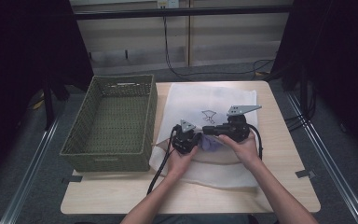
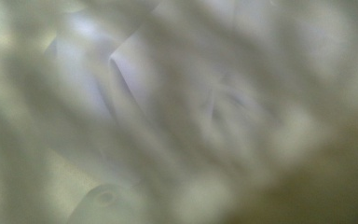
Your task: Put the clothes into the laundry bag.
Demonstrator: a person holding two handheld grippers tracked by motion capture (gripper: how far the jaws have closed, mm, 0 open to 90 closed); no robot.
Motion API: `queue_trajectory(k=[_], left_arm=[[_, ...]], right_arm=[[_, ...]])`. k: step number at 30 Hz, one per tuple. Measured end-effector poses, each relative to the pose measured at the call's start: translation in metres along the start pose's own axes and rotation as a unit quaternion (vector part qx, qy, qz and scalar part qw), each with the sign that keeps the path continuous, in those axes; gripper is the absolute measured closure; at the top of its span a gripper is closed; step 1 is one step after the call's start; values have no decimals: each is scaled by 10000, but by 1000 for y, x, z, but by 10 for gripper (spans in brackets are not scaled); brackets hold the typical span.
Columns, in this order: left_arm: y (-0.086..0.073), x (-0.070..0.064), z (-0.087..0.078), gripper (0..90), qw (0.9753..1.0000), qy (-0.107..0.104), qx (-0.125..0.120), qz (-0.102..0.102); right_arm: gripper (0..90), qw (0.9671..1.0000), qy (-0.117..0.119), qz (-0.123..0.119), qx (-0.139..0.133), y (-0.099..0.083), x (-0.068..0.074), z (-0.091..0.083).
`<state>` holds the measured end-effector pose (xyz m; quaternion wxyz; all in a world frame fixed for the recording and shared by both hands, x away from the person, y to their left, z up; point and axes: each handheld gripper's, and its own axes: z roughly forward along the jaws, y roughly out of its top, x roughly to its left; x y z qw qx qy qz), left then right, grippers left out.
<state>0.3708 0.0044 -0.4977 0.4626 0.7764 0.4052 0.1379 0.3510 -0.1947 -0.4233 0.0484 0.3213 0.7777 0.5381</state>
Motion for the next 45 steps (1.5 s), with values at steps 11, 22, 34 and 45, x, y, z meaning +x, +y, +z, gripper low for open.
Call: queue_trajectory(k=[11, 22, 34, 45], left_arm=[[2, 4, 8, 872, 9983, 555, -76, -177], [0, 5, 14, 779, 9952, 969, 117, 13], [1, 3, 0, 555, 9981, 523, 242, 214], [8, 1, -21, 482, 9991, 65, 261, 318]], right_arm=[[900, 10000, 48, -20, 72, -1, 1, 3], [900, 9998, 60, -39, 189, -3, 1, 7], [900, 9999, 43, -1, 112, -3, -2, 4], [900, 9999, 80, 62, 33, -3, -8, 4]])
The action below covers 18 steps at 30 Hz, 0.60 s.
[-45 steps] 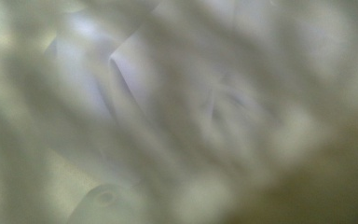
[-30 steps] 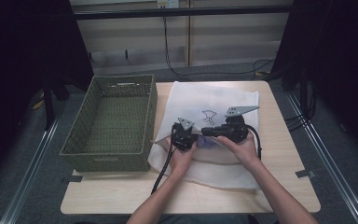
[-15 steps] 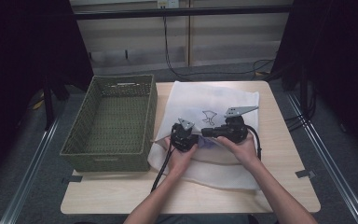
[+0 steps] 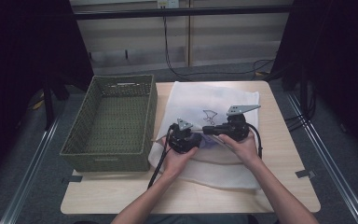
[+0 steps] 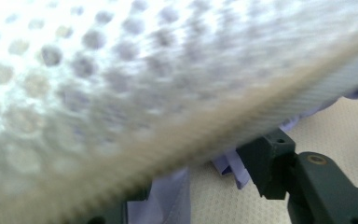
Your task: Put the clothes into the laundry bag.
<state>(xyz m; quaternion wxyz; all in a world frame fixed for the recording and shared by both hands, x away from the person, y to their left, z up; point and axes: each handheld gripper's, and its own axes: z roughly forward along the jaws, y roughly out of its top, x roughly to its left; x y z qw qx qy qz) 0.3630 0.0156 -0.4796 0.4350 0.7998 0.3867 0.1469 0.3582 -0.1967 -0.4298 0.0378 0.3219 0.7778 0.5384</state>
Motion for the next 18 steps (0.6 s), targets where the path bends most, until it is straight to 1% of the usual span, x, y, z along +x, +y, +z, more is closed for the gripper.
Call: queue_trajectory(k=[2, 4, 5, 7, 8, 10, 11, 12, 13, 14, 15, 16, 17, 18], left_arm=[[0, 0, -3, 469, 9999, -97, -17, -69], [0, 0, -8, 464, 9999, -120, -44, -26], [1, 1, -10, 464, 9999, -160, -47, 11], [1, 0, -15, 460, 9998, -172, -78, 71], [2, 0, -19, 453, 9997, -209, -50, 127], [2, -2, -24, 446, 9994, -230, -79, 233], [2, -1, -27, 446, 9991, -282, -66, 310], [2, -1, -30, 444, 9990, -309, -53, 334], [2, 0, -32, 442, 9986, -316, -29, 429], [2, 0, -35, 440, 9984, -349, -53, 445], [1, 1, -37, 433, 9984, -394, -98, 398], [1, 1, -39, 420, 9982, -429, -112, 398], [1, 2, -41, 407, 9978, -484, -130, 439], [1, 3, -44, 404, 9974, -485, -146, 515]], right_arm=[[900, 10000, 8, -7, -7, 0, -1, 0], [900, 10000, 1, 12, -21, 0, -1, 0], [900, 10000, 8, -2, -25, 1, -1, 0], [900, 10000, -1, -2, -28, 1, 0, -1], [900, 10000, -7, 6, -32, 1, 0, -1], [900, 10000, -15, 17, -43, 1, 0, -2], [900, 10000, -10, 9, -57, 1, 0, -2], [900, 10000, -19, 17, -67, 1, 0, -3], [900, 10000, -22, 25, -75, 0, 0, -4], [900, 10000, -31, 16, -75, 0, 0, -4], [900, 10000, -35, 11, -70, 0, 0, -4], [900, 10000, -39, 17, -62, 0, 0, -4], [900, 10000, -45, 22, -64, 0, 0, -5], [900, 10000, -48, 20, -65, -1, 0, -5]])
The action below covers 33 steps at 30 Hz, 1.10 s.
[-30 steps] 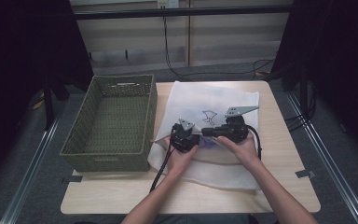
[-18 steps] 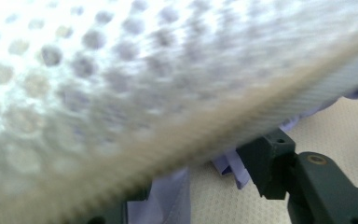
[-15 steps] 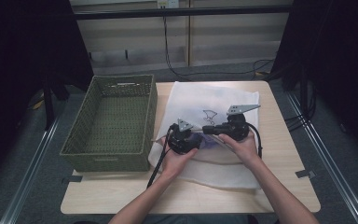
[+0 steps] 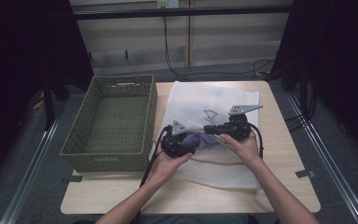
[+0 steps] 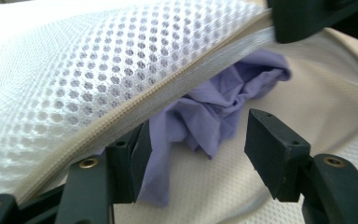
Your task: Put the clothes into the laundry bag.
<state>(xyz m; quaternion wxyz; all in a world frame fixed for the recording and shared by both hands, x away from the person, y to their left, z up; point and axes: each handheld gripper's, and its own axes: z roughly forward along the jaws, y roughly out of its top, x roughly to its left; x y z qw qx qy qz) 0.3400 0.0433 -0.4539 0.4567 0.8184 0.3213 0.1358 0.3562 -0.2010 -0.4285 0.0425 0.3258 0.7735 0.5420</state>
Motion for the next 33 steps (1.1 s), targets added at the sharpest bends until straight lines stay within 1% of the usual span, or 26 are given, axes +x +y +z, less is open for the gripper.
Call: queue_trajectory(k=[3, 5, 6, 9, 12, 14, 16, 18, 19, 21, 22, 23, 24, 25, 27, 29, 31, 33], left_arm=[[-1, 2, -10, 370, 9999, -78, -90, 66], [-2, 4, -19, 337, 9996, -200, -183, 61], [-2, 4, -23, 329, 9995, -222, -183, 93], [-4, 6, -37, 323, 9983, -447, -252, 283], [-6, 8, -52, 314, 9973, -529, -360, 364], [-6, 10, -62, 329, 9970, -524, -424, 390], [-6, 12, -71, 334, 9968, -518, -488, 371], [-7, 13, -79, 337, 9965, -495, -534, 417], [-8, 15, -82, 338, 9962, -525, -543, 424], [-10, 17, -89, 338, 9965, -511, -556, 346], [-11, 18, -92, 338, 9965, -540, -564, 296], [-12, 19, -96, 337, 9966, -521, -566, 299], [-13, 20, -99, 337, 9966, -483, -568, 345], [-14, 21, -102, 338, 9969, -422, -551, 360], [-16, 24, -107, 334, 9970, -400, -559, 359], [-18, 27, -113, 335, 9973, -319, -540, 374], [-22, 30, -118, 334, 9977, -222, -554, 316], [-25, 34, -122, 329, 9979, -204, -548, 288]], right_arm=[[900, 10000, -22, -1, -10, 0, -1, -1], [900, 10000, -33, -14, -1, 0, -1, -1], [899, 10000, -35, -15, 4, 0, -1, -1], [898, 10000, -27, -27, 25, -1, -1, 0], [898, 10000, -40, -43, 60, -1, 0, 1], [898, 9999, -60, -59, 74, -2, 1, 1], [897, 9999, -74, -74, 94, -2, 2, 1], [897, 9999, -105, -86, 105, -2, 4, 0], [897, 9998, -121, -84, 122, -2, 5, 0], [896, 9998, -129, -104, 134, -3, 6, 0], [896, 9997, -121, -98, 161, -4, 6, 0], [896, 9997, -120, -104, 193, -5, 5, 0], [896, 9996, -121, -94, 219, -6, 5, 1], [896, 9996, -116, -90, 259, -8, 5, 1], [896, 9993, -107, -86, 339, -12, 5, 3], [896, 9990, -106, -79, 431, -14, 4, 5], [896, 9986, -112, -74, 506, -17, 5, 6], [896, 9979, -138, -108, 616, -19, 6, 7]])
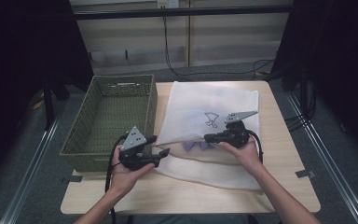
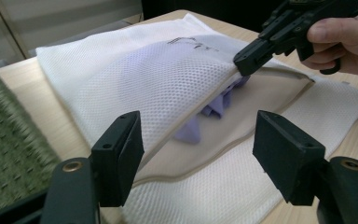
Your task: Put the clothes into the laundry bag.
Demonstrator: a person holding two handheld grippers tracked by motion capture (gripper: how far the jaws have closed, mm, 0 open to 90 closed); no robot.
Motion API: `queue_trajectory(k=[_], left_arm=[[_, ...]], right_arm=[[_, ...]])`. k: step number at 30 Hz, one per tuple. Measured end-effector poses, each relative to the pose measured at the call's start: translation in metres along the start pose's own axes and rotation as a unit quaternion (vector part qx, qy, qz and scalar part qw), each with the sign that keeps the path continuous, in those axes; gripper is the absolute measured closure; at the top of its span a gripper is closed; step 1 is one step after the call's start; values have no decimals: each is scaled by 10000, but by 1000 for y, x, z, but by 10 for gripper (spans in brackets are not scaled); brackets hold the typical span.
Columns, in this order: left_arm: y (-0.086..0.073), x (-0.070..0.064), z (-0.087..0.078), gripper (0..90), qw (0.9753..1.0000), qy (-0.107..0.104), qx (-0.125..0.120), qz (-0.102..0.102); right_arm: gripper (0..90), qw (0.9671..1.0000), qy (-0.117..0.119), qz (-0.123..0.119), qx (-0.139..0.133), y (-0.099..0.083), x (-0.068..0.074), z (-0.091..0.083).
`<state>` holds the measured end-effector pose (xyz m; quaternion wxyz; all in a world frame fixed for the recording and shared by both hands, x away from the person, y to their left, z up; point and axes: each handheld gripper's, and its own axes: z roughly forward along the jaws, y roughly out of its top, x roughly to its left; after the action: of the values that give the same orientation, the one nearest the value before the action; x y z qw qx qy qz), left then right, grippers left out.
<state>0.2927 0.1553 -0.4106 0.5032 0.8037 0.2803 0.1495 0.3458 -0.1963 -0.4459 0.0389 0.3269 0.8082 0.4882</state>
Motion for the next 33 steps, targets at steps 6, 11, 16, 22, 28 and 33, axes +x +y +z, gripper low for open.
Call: queue_trajectory(k=[6, 11, 16, 22, 28, 33], left_arm=[[-10, 2, -15, 317, 10000, 75, -17, -51], [-15, 4, -23, 281, 9997, 108, -127, -155], [-14, 0, -31, 231, 9994, 165, -214, -197], [-15, 8, -40, 210, 9984, 247, -394, -321], [-17, 14, -44, 206, 9978, 305, -460, -358], [-17, 15, -46, 206, 9976, 339, -495, -333]], right_arm=[[893, 10000, 20, 67, 8, -9, -3, 4], [885, 9998, -18, 111, 140, -17, -6, 8], [884, 9996, -63, 140, 225, -22, -8, 10], [885, 9994, -47, 134, 329, -30, -11, 14], [885, 9985, -28, 94, 537, -39, -13, 22], [884, 9982, 3, 40, 604, -41, -13, 25]])
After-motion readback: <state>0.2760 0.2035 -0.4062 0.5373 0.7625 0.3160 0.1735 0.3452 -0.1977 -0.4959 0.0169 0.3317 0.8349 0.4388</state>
